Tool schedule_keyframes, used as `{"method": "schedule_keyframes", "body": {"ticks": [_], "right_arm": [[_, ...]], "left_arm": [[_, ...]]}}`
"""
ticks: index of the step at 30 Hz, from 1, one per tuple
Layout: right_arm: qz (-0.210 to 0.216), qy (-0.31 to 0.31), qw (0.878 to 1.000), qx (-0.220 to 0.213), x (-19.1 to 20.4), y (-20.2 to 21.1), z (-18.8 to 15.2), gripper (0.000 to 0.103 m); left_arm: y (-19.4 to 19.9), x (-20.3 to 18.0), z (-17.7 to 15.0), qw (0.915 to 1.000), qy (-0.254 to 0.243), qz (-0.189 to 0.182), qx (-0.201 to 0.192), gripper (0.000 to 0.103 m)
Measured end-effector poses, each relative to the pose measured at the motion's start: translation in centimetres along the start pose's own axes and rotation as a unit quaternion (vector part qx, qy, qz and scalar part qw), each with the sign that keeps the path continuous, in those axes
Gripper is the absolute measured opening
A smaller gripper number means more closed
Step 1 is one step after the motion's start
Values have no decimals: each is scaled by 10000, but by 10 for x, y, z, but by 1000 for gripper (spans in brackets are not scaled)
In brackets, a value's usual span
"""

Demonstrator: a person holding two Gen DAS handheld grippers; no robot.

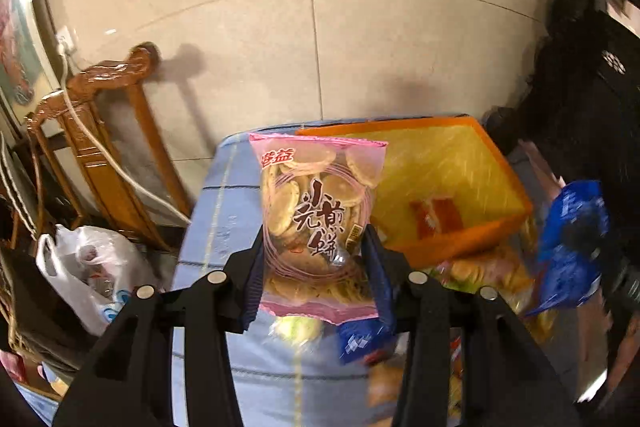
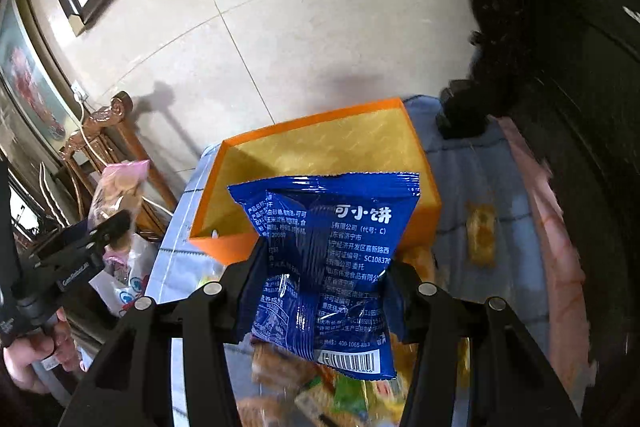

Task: Organize snacks
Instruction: 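Carry both bags over the orange box and release them inside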

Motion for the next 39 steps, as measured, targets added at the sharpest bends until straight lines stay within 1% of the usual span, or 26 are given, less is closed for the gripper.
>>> {"method": "schedule_keyframes", "body": {"ticks": [1,5,9,11,14,16,18,21,23,27,30,32,33,34,35,36,38,39], "right_arm": [[-56,29,10000,10,1,-7,7,51],[-372,26,9992,105,-3,-46,38,51],[-676,50,9976,118,-8,-75,56,51],[-747,51,9970,173,-11,-91,65,51],[-806,22,9964,279,-15,-110,73,51],[-828,32,9960,332,-16,-119,79,51],[-801,34,9961,376,-18,-126,83,51],[-714,49,9965,428,-15,-130,87,51],[-750,125,9963,399,-15,-132,90,51],[-789,161,9958,433,-12,-132,93,51],[-845,220,9954,402,-12,-132,95,51],[-798,187,9958,403,-13,-131,96,51],[-733,119,9964,397,-15,-131,98,54],[-702,87,9967,385,-15,-131,98,62],[-717,97,9966,386,-15,-131,98,75],[-791,118,9962,335,-15,-128,98,100],[-857,214,9957,280,-14,-126,98,99],[-863,244,9956,259,-12,-124,98,99]], "left_arm": [[-8,-4,8,10000,-3,-33,43,44],[-50,-18,35,9997,11,51,256,44],[-88,-32,54,9991,-29,164,386,44],[-100,-40,60,9988,-84,207,438,44],[-114,-48,60,9984,-164,149,527,44],[-125,-52,60,9977,-265,258,565,44],[-136,-52,62,9973,-266,274,634,44],[-144,-54,65,9968,-249,212,728,44],[-146,-55,66,9967,-268,228,725,44],[-148,-55,65,9965,-269,145,781,44],[-150,-53,65,9964,-236,172,801,44],[-151,-52,65,9963,-206,178,809,44],[-151,-51,65,9965,-191,163,799,44],[-150,-52,66,9967,-206,104,773,48],[-149,-53,66,9970,-227,20,738,79],[-147,-53,67,9976,-205,-16,654,99],[-140,-52,69,9989,-180,279,344,99],[-140,-53,71,9987,-220,314,336,99]]}}
Point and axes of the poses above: each gripper's, at about its wrist camera, not at the fingertips, and y roughly against the way its jaws point, x to its left, z to its top, the point moved 1 cm from there along -y, roughly the way its jaws point, and after that the axes turned 2 degrees about z, right-handed, at the moved point
